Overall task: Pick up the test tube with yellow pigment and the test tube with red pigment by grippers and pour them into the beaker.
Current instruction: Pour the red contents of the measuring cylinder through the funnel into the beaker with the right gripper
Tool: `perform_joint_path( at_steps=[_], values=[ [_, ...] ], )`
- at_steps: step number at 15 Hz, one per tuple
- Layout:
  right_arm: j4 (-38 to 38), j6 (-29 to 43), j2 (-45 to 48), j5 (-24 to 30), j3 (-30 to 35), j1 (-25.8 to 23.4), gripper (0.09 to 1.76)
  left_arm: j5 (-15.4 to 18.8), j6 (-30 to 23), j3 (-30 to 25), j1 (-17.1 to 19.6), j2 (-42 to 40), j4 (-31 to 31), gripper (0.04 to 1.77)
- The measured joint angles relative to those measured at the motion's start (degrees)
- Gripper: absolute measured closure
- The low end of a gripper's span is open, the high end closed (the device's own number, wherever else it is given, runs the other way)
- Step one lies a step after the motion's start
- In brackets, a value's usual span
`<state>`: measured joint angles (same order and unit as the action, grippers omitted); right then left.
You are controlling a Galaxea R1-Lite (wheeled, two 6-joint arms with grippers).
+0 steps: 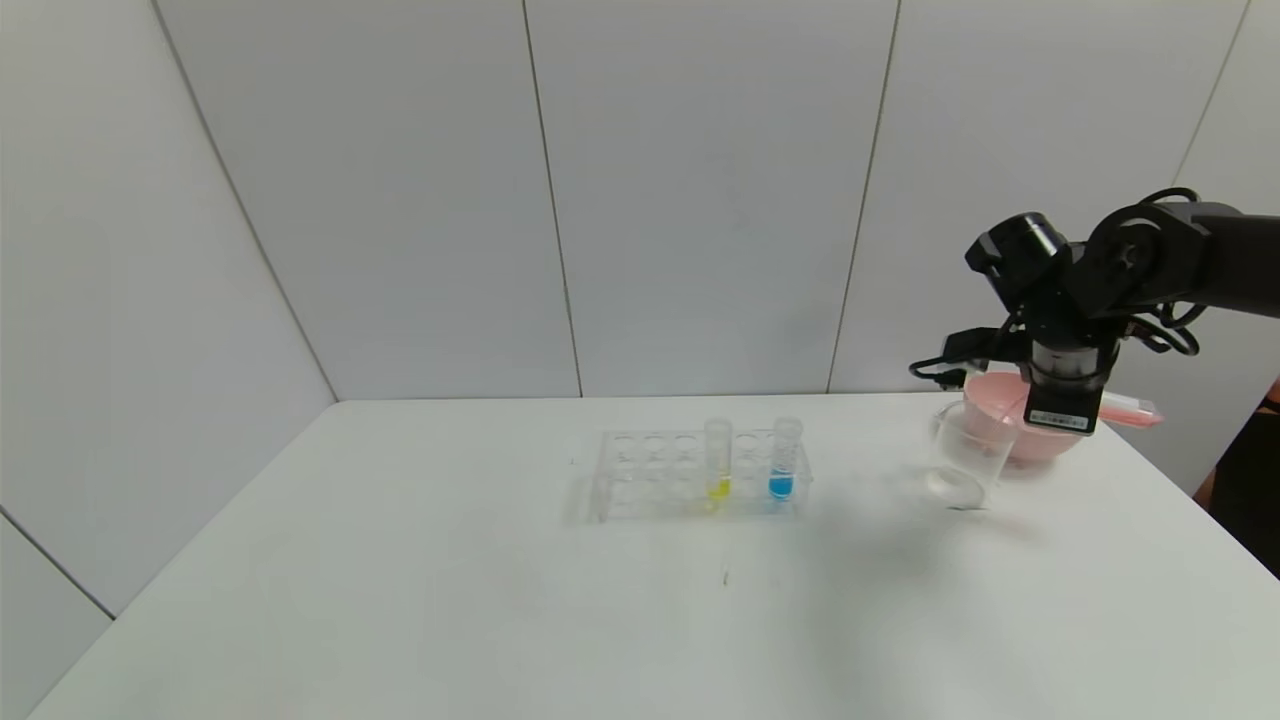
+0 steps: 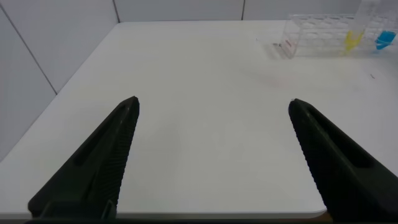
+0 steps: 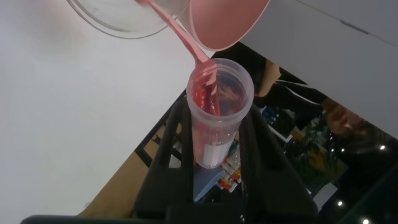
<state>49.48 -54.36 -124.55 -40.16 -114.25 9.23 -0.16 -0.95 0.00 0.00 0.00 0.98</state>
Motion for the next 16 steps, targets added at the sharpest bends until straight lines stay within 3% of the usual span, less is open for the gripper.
perform_joint_path(
  at_steps=[16],
  values=[
    [1.29,-2.68,-1.28,-9.72,0.00,2.84,1.36,0.00,0.00,0.00,0.00,0.00,0.00,0.09]
  ],
)
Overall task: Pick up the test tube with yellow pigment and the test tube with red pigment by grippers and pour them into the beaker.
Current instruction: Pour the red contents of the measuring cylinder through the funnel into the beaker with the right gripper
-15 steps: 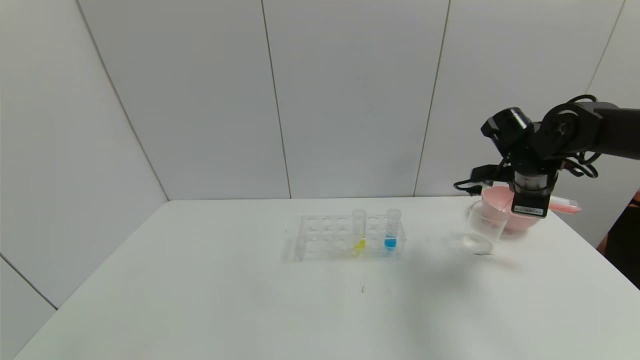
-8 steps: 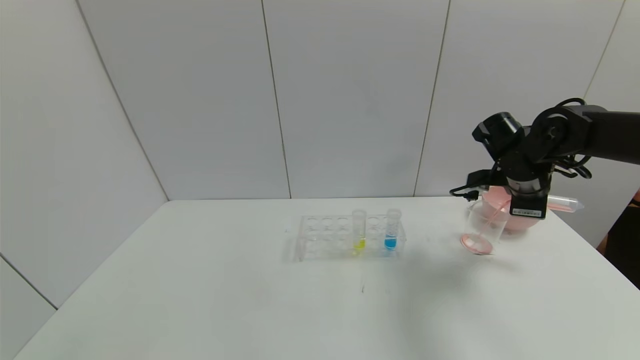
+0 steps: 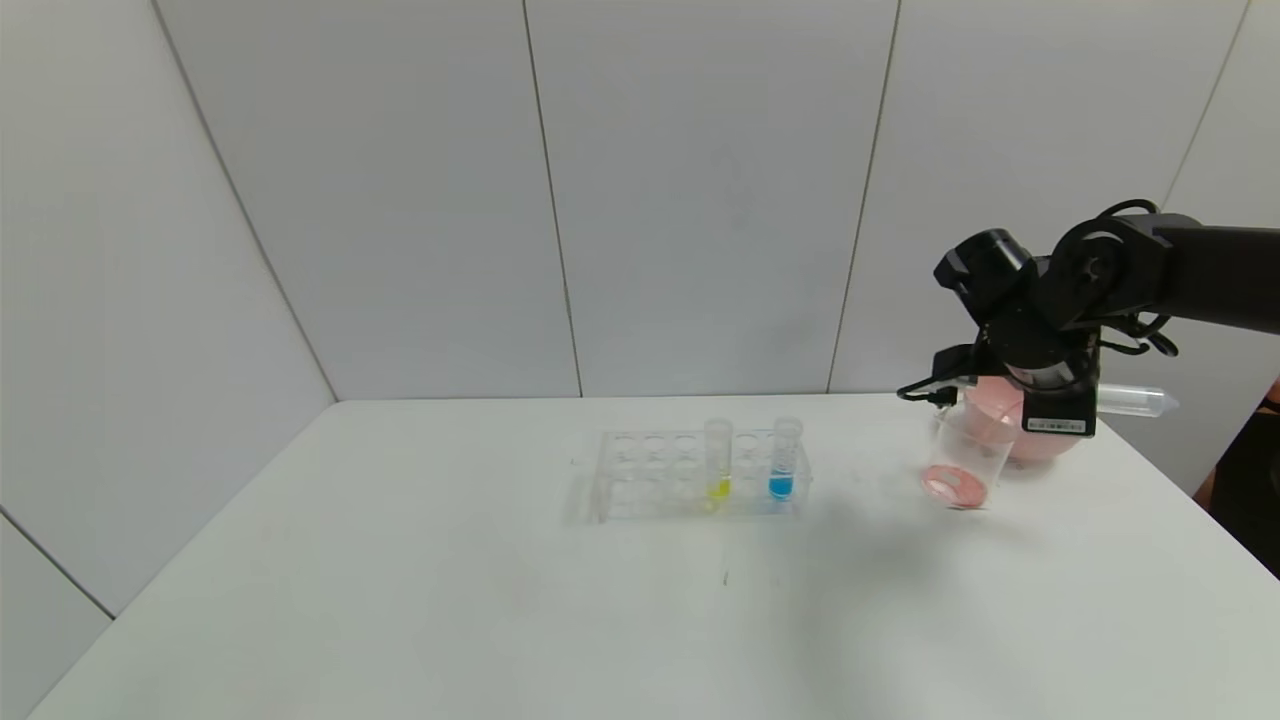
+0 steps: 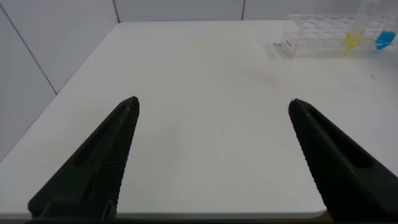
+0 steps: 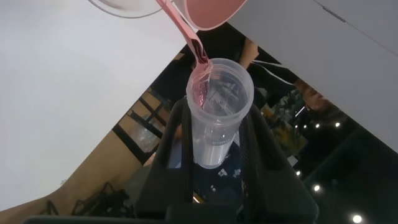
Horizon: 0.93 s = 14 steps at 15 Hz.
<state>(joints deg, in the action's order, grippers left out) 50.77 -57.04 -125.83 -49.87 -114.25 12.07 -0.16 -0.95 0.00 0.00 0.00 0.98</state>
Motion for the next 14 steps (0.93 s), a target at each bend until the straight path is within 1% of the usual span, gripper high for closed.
perform_joint_path(
  at_steps=[2,11,12,14],
  values=[
    [0.02,-0.27,-0.02,-0.95,0.00,0.22,1.36,0.00,0.02,0.00,0.00,0.00,0.00,0.09],
    [-0.46,-0.52,0.45,-0.79,0.06,0.30,1.36,0.00,0.00,0.00,0.00,0.00,0.00,0.09],
    [-0.57,-0.49,0.83,-0.16,0.06,0.28,1.36,0.00,0.00,0.00,0.00,0.00,0.00,0.09],
    [-1.60,0.11,1.96,5.71,0.11,-0.37,1.36,0.00,0.00,0.00,0.00,0.00,0.00,0.09]
  ],
)
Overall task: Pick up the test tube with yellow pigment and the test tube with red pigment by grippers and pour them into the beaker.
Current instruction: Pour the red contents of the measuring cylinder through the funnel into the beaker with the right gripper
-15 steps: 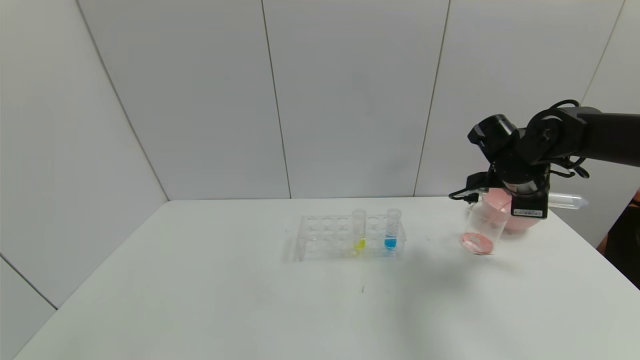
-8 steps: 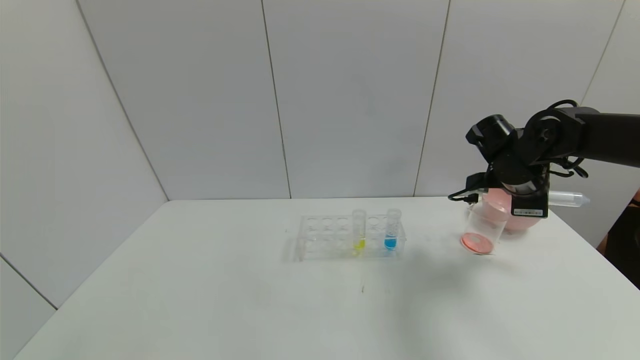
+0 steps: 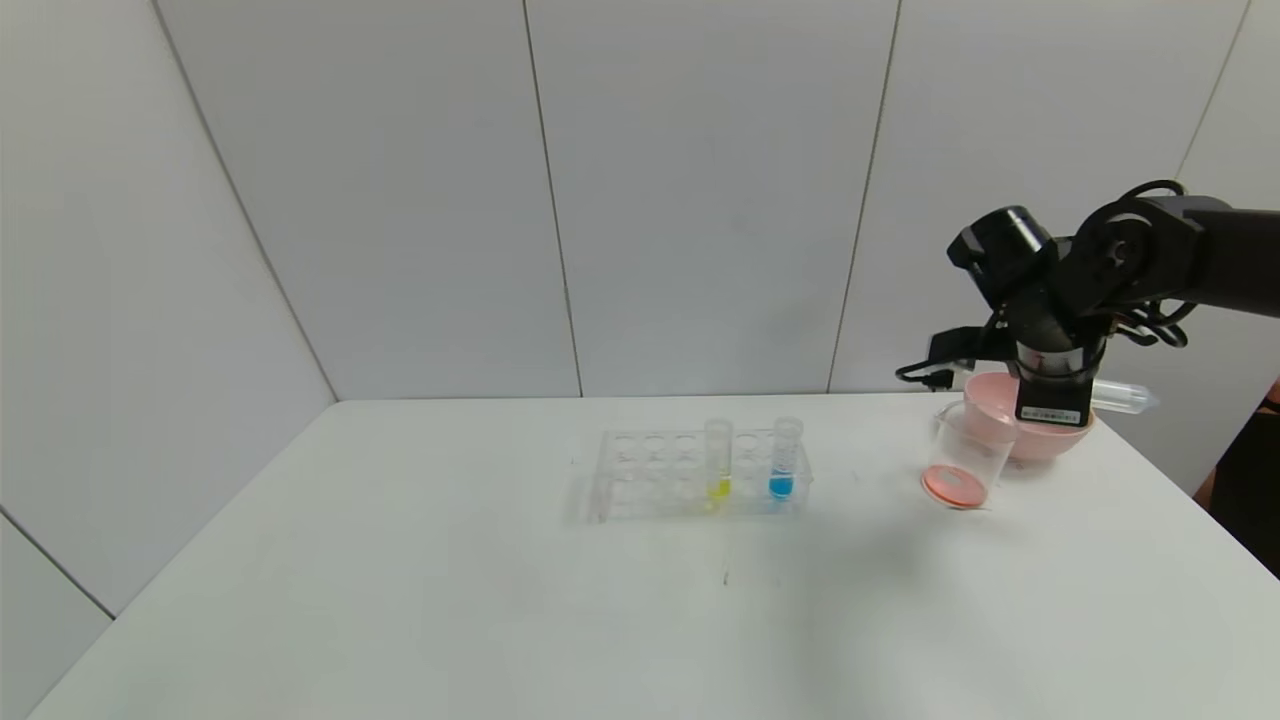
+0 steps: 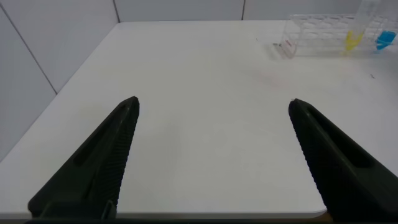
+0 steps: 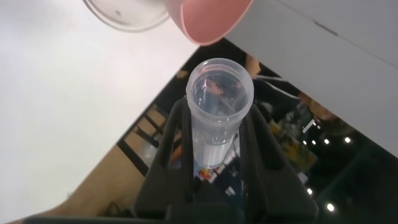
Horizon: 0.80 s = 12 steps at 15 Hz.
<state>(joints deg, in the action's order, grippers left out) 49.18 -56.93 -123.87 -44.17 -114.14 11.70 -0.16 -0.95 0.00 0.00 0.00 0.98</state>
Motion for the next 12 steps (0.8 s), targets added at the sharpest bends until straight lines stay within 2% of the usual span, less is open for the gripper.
perform_joint_path(
  at_steps=[2,6,8,10,12],
  values=[
    [-2.90,0.99,1.90,9.00,0.00,-1.90,1.36,0.00,0.00,0.00,0.00,0.00,0.00,0.09],
    [-4.27,7.58,7.41,28.43,0.04,-10.03,1.36,0.00,0.00,0.00,0.00,0.00,0.00,0.09],
    [-4.18,17.63,9.97,40.38,0.30,-13.39,1.36,0.00,0.00,0.00,0.00,0.00,0.00,0.09],
    [-4.12,28.57,12.35,47.73,0.48,-15.88,1.36,0.00,0.00,0.00,0.00,0.00,0.00,0.09],
    [-4.29,35.50,14.41,53.55,1.33,-18.20,1.36,0.00,0.00,0.00,0.00,0.00,0.00,0.09]
  ],
)
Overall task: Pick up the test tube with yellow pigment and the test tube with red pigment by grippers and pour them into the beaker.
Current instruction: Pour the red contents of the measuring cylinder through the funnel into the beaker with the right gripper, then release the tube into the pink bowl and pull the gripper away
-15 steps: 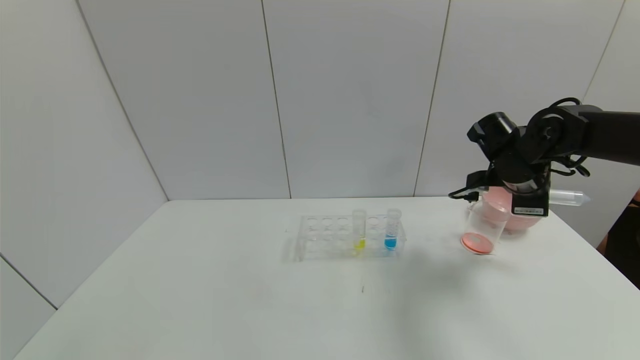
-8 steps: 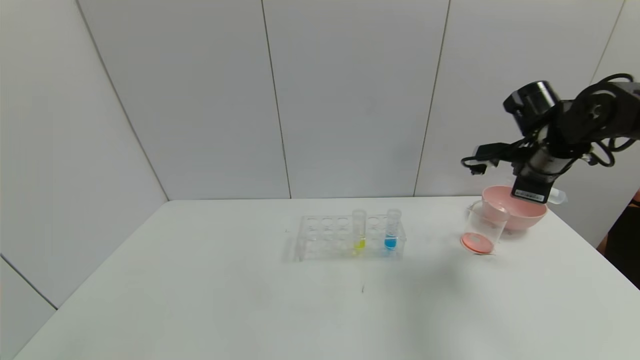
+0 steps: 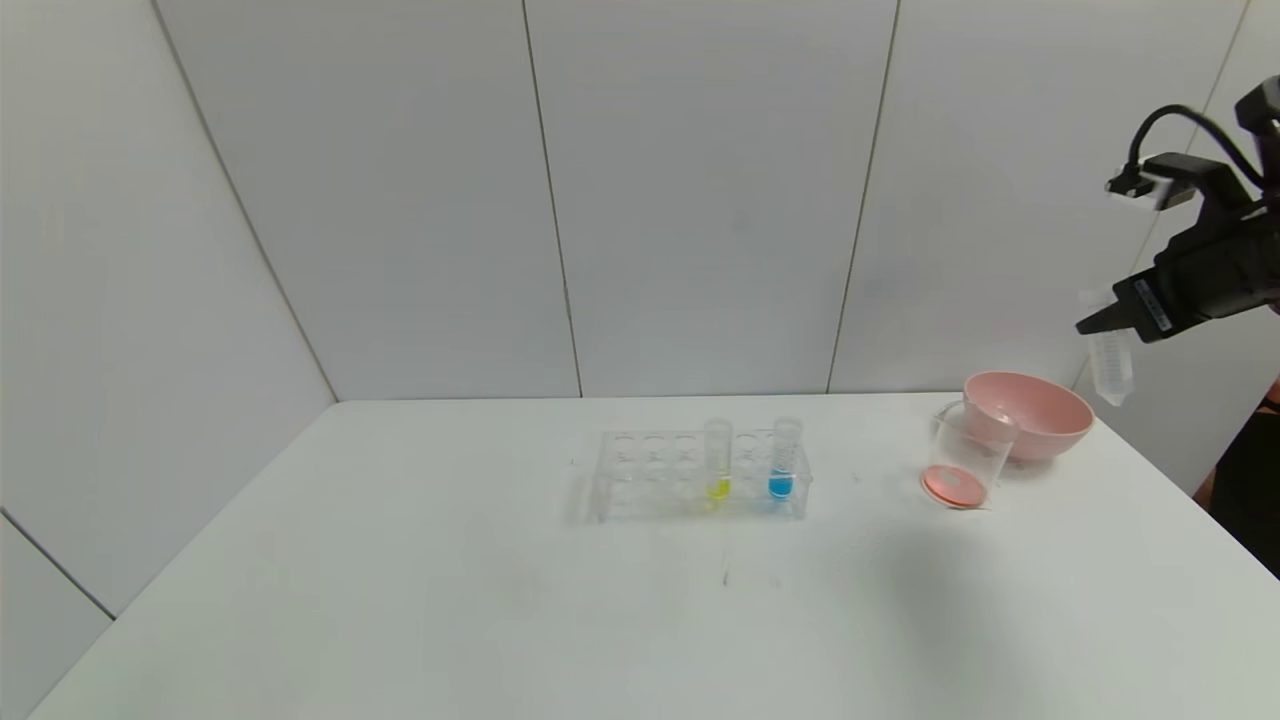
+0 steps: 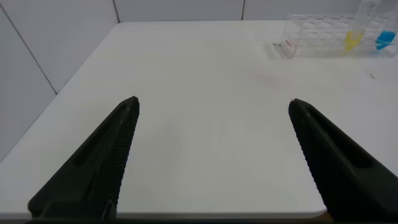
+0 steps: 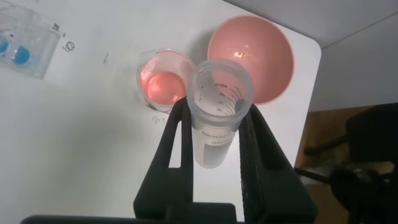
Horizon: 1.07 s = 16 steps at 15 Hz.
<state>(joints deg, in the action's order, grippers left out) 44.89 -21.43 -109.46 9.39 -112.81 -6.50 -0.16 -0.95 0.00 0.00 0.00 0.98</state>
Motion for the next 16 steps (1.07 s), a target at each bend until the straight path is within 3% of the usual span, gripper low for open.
perform_joint_path(
  at_steps=[3,5,11,13,16],
  values=[
    [-2.41,6.38,3.07,3.39,5.03,-2.49,1.36,0.00,0.02,0.00,0.00,0.00,0.00,0.09],
    [-10.22,11.20,5.08,3.91,10.64,-2.97,1.36,0.00,0.00,0.00,0.00,0.00,0.00,0.09],
    [-55.36,16.43,6.21,2.33,33.93,-3.91,1.36,0.02,0.02,0.00,0.00,0.00,0.00,0.09],
    [-61.79,17.20,2.54,-2.15,35.78,-3.63,1.36,0.02,0.00,0.00,0.00,0.00,0.00,0.09],
    [-64.37,20.39,-5.07,-6.17,30.70,-3.23,1.36,0.00,0.00,0.00,0.00,0.00,0.00,0.09]
  ],
)
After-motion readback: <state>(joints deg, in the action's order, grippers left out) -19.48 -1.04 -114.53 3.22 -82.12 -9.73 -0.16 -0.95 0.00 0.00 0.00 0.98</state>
